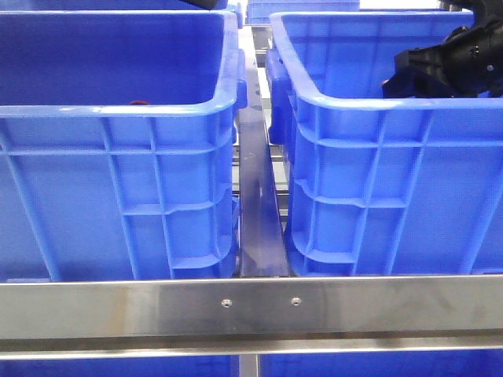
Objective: Pick red and yellow buttons and place in box
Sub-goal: 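Lower the yellow button into the bin and open the right gripper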
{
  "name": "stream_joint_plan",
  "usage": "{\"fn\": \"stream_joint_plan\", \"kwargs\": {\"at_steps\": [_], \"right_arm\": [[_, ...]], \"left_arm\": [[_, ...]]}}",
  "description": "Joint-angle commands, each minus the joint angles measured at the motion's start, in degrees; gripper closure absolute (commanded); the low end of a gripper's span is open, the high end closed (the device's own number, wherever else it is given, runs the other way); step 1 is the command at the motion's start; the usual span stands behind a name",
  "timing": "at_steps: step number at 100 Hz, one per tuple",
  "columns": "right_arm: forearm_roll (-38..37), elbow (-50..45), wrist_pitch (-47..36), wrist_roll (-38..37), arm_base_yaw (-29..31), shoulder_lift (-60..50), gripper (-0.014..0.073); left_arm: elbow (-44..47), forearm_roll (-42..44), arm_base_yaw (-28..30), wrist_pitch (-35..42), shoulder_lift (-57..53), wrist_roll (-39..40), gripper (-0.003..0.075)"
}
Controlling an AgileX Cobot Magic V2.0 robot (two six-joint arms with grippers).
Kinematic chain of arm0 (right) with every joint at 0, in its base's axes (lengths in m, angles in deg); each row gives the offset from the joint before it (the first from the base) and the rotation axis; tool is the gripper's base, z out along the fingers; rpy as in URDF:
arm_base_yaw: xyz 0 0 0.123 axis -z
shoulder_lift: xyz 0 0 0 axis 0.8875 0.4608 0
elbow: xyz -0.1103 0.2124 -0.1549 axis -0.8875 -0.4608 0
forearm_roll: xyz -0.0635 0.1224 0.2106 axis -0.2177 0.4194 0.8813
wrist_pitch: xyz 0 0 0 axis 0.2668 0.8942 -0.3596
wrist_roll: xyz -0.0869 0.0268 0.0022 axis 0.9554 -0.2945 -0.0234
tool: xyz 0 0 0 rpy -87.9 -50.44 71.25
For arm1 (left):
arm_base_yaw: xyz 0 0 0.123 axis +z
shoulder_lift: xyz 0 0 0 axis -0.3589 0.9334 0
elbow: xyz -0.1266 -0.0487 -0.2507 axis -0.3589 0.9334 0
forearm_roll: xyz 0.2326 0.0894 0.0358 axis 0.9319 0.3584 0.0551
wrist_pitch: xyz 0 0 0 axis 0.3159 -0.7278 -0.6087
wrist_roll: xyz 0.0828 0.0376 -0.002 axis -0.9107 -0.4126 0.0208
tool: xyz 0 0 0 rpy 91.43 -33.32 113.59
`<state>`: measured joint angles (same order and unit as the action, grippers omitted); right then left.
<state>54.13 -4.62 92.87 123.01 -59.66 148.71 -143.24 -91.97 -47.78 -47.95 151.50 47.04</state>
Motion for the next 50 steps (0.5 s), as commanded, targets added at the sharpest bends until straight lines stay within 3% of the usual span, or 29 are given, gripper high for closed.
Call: {"fn": "stream_joint_plan", "kwargs": {"at_steps": [1, 30, 50], "right_arm": [[4.81, 0.25, 2.79, -0.33, 0.21, -5.41, 0.0136], [4.17, -6.95, 2.12, -0.33, 0.21, -15.09, 0.0136], [4.17, -12.74, 2.12, -0.33, 0.21, -24.30, 0.0136]], "left_arm": [[-1.56, -3.12, -0.38, 1.01, -2.00, 0.00, 0.0049], [-1.68, -1.51, 0.41, 1.15, -2.00, 0.00, 0.0049], [-2.94, 3.69, 8.71, 0.58, -2.86, 4.33, 0.0049]]}}
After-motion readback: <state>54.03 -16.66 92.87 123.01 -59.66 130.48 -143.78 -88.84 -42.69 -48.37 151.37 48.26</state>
